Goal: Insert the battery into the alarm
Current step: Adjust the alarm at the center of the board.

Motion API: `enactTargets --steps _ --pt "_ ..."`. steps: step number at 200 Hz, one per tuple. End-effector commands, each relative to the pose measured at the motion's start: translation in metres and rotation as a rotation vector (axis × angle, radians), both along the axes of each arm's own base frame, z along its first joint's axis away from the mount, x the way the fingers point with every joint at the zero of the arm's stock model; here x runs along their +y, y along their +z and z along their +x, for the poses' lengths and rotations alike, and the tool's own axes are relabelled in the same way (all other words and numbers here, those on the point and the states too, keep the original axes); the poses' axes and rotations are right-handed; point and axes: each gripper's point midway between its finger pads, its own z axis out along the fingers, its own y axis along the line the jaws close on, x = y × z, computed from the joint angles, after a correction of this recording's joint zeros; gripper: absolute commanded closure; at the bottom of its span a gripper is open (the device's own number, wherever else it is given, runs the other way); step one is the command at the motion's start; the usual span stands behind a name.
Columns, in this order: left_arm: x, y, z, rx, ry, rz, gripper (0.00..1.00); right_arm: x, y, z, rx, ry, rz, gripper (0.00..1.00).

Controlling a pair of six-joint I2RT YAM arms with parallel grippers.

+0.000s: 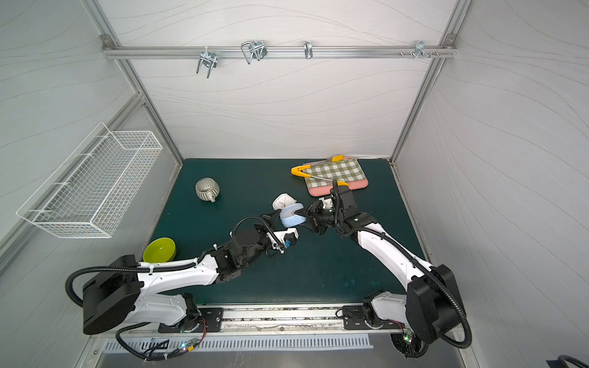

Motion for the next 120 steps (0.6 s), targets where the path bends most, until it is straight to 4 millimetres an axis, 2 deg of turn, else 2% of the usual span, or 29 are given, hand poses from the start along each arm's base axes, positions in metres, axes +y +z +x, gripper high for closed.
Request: enactTargets --steps 1,22,55,93,120 --pt "-0.001 0.026 0.000 -0.016 0.023 -0.115 0.01 -0.008 0.005 0.012 -0.063 -0.026 -0.052 0.65" --pt "0.005 0.018 -0.013 0.104 0.026 -0.210 0.01 -0.023 -0.010 0.025 -0.114 -0.065 -0.155 0.65" --pt "0.023 0.012 -0.037 0.362 0.036 -0.540 0.01 -0.039 -0.042 0.044 -0.207 -0.048 -0.324 0.62" --pt "0.044 0.007 -0.056 0.542 0.055 -0.781 0.01 -0.030 -0.075 0.054 -0.197 0.034 -0.364 0.61" --pt "0.052 0.003 -0.058 0.599 0.078 -0.814 0.01 -0.029 -0.098 0.058 -0.161 0.045 -0.383 0.61"
